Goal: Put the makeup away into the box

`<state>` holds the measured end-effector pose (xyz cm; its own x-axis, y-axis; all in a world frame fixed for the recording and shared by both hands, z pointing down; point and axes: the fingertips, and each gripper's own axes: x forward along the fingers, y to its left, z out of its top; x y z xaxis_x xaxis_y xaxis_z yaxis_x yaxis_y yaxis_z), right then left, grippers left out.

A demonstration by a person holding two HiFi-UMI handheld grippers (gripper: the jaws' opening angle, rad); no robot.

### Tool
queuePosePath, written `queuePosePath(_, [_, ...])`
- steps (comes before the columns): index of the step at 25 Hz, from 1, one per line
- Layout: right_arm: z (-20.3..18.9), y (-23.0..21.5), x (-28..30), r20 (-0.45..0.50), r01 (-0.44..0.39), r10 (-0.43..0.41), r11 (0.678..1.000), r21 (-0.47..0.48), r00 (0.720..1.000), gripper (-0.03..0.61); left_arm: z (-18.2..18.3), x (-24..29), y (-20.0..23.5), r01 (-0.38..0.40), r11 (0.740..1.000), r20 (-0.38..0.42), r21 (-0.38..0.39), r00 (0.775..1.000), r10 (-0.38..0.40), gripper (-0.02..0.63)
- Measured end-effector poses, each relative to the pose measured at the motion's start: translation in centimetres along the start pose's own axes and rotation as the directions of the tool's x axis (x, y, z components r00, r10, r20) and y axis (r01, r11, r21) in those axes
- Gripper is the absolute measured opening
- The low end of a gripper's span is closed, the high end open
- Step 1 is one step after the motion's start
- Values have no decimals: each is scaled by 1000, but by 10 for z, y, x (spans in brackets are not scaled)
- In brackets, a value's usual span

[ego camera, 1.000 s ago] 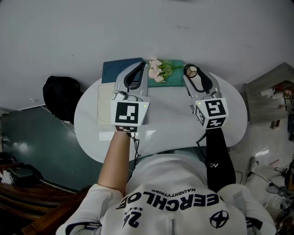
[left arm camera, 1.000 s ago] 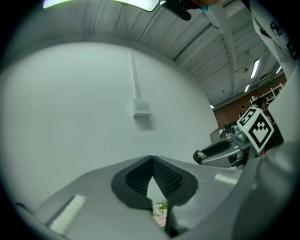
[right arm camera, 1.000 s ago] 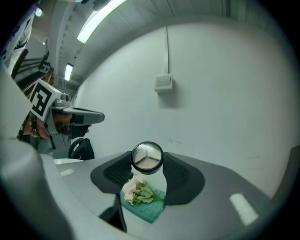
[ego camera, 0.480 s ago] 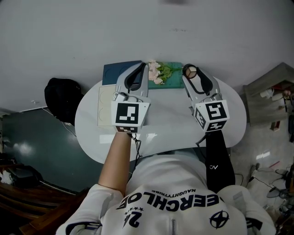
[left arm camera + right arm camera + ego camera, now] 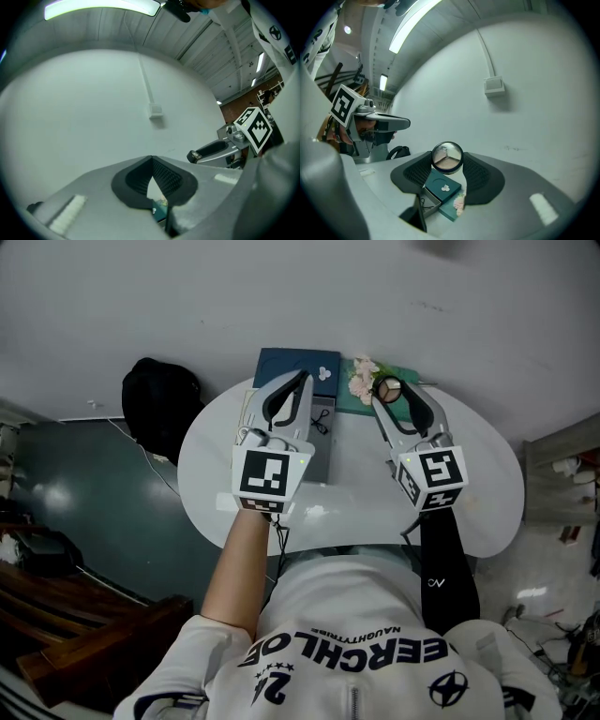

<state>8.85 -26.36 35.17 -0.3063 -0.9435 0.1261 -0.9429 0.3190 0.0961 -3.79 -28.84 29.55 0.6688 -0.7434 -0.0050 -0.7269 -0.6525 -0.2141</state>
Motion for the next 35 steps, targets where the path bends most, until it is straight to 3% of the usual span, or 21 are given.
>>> queuePosePath(10, [10, 88, 46, 21, -186, 186, 982, 3, 982, 241, -20, -67, 65, -154, 988, -45, 17, 987, 155, 1])
queuePosePath(15, [7, 108, 60, 10, -227, 227, 974, 7, 974, 241, -28, -90, 86, -210, 978, -56, 9, 976, 210, 2])
queuePosePath(20, [-43, 131, 78, -106, -267, 270, 963, 41, 957, 241, -37, -100, 93, -230, 973, -63, -2, 971, 229, 2])
queuePosePath(23, [-90, 152, 83, -213, -301, 309, 951, 71, 927, 241, -41, -104, 93, -241, 971, -61, -1, 969, 241, 1])
queuePosePath(27, [-150, 180, 82, -353, -347, 357, 933, 92, 865, 241, -46, -107, 90, -236, 972, -67, -12, 970, 235, 2])
queuePosePath(35, [-223, 215, 69, -536, -400, 393, 910, 109, 747, 241, -53, -114, 96, -244, 969, -81, -24, 967, 242, 2])
